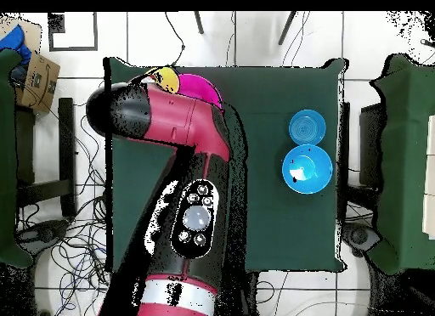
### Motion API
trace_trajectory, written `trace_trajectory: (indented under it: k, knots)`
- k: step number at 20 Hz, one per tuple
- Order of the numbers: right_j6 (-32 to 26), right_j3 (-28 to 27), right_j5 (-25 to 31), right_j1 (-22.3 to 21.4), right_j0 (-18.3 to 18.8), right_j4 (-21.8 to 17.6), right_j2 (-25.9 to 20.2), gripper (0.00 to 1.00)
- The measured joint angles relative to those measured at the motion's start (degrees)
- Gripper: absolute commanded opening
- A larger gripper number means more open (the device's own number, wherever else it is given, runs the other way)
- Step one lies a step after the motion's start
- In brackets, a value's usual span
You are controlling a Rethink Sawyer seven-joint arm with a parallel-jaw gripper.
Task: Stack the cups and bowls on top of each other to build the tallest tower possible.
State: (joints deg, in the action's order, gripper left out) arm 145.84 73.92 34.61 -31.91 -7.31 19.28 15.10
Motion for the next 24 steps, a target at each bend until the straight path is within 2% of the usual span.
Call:
trace_trajectory:
  k: [5,14,24]
  knots:
    - [0.0,-1.9,0.0,2.8,0.2,-0.4,0.0,0.00]
    - [0.0,-2.0,-0.1,7.2,0.7,-0.9,-0.5,0.00]
    - [0.0,-1.9,-0.1,8.3,1.7,-0.9,-1.0,0.00]
